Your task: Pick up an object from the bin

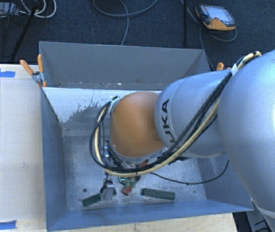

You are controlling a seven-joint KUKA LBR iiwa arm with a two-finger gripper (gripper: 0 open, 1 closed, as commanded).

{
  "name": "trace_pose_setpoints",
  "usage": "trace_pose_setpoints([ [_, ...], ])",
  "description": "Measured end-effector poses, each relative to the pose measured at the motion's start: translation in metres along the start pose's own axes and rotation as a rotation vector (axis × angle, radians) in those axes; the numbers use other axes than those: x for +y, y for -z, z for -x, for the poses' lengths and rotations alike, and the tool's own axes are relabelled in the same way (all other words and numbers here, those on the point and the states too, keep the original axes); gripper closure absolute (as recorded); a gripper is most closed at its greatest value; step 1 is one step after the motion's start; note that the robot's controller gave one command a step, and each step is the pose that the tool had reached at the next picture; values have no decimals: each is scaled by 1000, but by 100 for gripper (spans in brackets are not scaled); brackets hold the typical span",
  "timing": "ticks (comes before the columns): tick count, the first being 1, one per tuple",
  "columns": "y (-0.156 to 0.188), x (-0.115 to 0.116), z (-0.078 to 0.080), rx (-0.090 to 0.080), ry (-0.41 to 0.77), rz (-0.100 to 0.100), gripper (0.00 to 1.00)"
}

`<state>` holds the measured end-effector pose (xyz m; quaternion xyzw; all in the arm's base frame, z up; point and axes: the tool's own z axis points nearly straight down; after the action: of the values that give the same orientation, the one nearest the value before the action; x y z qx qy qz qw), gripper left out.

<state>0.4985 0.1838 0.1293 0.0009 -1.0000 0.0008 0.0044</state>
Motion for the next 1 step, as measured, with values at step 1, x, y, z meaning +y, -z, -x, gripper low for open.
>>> trace_pose_setpoints([
  [1, -59, -2, -18, -20, 230, 4, 0],
])
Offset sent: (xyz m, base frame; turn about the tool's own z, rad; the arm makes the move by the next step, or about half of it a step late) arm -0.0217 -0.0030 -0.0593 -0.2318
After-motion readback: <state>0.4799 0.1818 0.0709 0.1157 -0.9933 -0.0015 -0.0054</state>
